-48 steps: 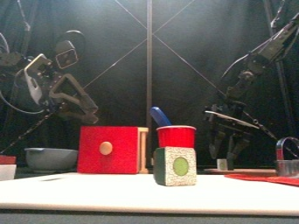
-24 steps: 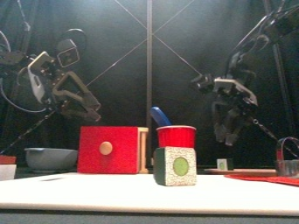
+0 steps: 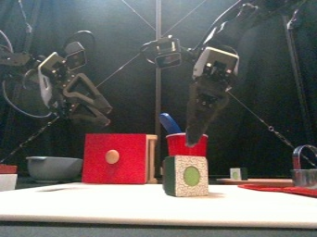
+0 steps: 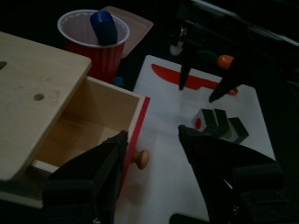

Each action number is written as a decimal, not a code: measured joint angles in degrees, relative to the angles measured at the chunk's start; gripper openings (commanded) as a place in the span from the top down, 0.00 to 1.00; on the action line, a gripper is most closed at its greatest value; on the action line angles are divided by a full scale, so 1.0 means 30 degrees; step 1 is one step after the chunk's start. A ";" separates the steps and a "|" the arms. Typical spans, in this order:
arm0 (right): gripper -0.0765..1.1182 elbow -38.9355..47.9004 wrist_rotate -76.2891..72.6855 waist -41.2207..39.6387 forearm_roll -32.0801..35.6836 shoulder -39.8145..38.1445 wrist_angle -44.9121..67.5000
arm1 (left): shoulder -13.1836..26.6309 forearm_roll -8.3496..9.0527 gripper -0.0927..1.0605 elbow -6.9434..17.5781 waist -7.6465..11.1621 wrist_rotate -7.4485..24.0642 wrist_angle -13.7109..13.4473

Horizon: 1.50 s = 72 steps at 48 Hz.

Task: Place sushi on board then cut the sushi with the knife then place the pieces on the plate
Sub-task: Place the 4 sushi pieces on the plate

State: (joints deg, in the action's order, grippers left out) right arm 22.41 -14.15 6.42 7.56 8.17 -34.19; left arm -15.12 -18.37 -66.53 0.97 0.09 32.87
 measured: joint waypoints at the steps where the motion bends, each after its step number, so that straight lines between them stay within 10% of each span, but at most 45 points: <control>1: 0.20 -0.0088 0.0352 0.0000 -0.0264 0.0059 0.0000 | 0.0029 -0.0059 0.17 -0.0029 -0.0029 0.0000 0.0000; 56: 0.22 -0.0996 0.2285 -0.0439 -0.1025 0.1641 0.0000 | 0.0029 -0.0791 0.17 -0.0059 0.0000 -0.0029 -0.0059; 72: 0.46 -0.0996 0.2314 -0.0703 -0.1143 0.2021 -0.0293 | 0.0029 -0.1113 0.17 -0.0176 0.0000 0.0000 -0.0059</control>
State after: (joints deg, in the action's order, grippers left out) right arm 19.42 -7.21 4.31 4.13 14.24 -35.07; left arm -15.03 -21.71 -67.06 0.97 0.09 32.70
